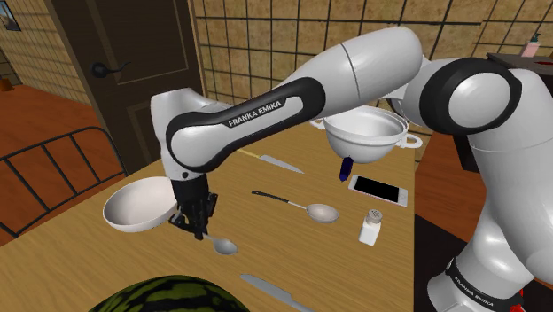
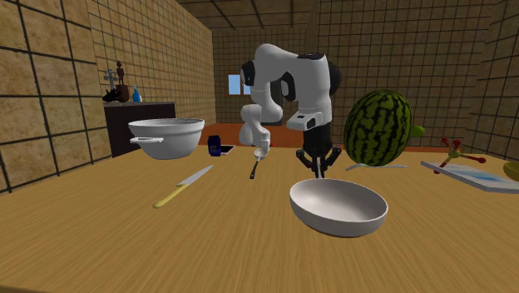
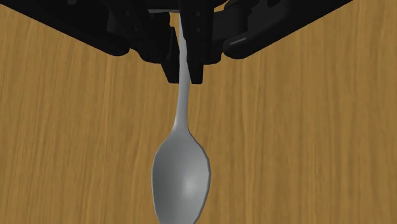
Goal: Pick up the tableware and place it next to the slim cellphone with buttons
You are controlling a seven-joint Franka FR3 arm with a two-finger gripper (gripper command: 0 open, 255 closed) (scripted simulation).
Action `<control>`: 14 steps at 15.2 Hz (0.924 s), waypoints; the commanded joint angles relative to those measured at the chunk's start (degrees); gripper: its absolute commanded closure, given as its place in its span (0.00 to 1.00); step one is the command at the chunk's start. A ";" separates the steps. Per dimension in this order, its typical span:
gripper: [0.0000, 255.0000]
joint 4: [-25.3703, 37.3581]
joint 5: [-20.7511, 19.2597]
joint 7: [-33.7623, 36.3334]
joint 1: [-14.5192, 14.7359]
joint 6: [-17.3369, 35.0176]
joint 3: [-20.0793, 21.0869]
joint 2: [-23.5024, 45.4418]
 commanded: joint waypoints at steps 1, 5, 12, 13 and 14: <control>1.00 0.99 0.10 0.19 0.08 -1.37 0.11 -0.40; 1.00 2.82 0.30 0.40 0.10 -3.96 0.29 -1.22; 1.00 6.36 0.53 0.80 0.26 -8.30 0.52 -2.11; 1.00 2.70 1.19 -0.18 -1.09 -7.09 0.62 -4.47; 1.00 -0.71 1.85 -1.21 -2.39 -6.02 0.69 -6.72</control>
